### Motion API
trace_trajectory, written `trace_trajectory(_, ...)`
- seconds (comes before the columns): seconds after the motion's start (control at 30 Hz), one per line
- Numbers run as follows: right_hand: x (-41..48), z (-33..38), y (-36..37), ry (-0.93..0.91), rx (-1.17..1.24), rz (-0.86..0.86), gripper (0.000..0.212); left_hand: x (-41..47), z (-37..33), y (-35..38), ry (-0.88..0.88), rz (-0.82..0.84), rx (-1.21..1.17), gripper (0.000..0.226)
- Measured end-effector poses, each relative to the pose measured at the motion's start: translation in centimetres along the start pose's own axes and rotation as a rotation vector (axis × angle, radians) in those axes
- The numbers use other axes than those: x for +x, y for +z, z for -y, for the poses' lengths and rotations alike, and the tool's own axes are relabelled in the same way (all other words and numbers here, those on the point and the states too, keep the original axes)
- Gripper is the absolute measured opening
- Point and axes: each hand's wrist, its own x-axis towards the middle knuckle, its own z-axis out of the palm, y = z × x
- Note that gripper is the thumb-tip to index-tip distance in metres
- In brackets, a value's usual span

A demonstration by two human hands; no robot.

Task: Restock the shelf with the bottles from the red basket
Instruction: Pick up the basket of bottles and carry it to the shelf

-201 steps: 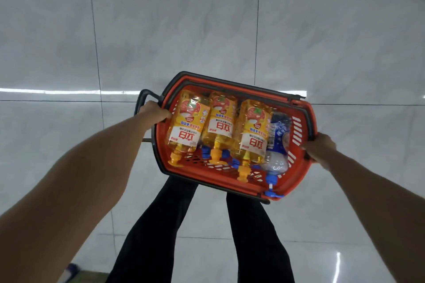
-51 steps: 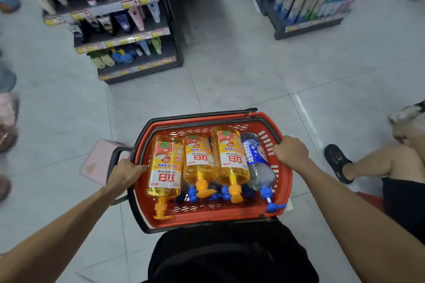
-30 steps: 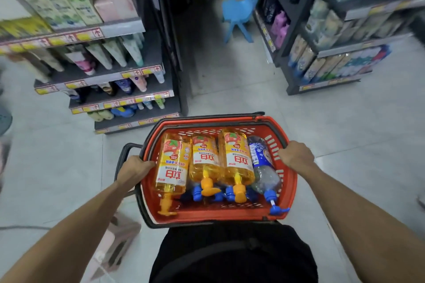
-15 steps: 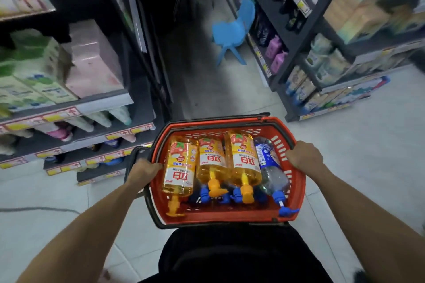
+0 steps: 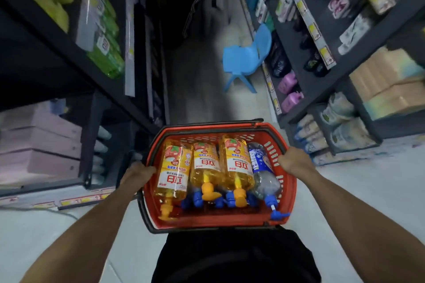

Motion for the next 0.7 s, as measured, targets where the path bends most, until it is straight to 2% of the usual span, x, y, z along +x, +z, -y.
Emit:
trace_trajectory(0.23, 10.2, 6.4, -9.3, -0.051, -0.017, -0.006, 0.034, 4.5, -10.1, -1.7, -0.048, -0.014, -0.064, 0.031)
trace_trajectory(0.33, 13.7, 11.0, -12.9, -0.096, -0.022, -0.018, 0.029, 6.9, -13.9, -2.9, -0.046, -0.071, -0.113, 0.022)
trace_trajectory(0.47, 20.6, 18.2, -16.6, -0.162, -0.099, -0.051, 0.025, 12.2, -18.0, -3.7, -0.076, -0.093, -0.177, 0.021)
trace_trajectory(0.7, 29.7, 29.0, -23.1, -0.242, -0.274, -0.068, 0.034, 19.3, -23.5, -5.3, -0.169, -0.114, -0.271, 0.048)
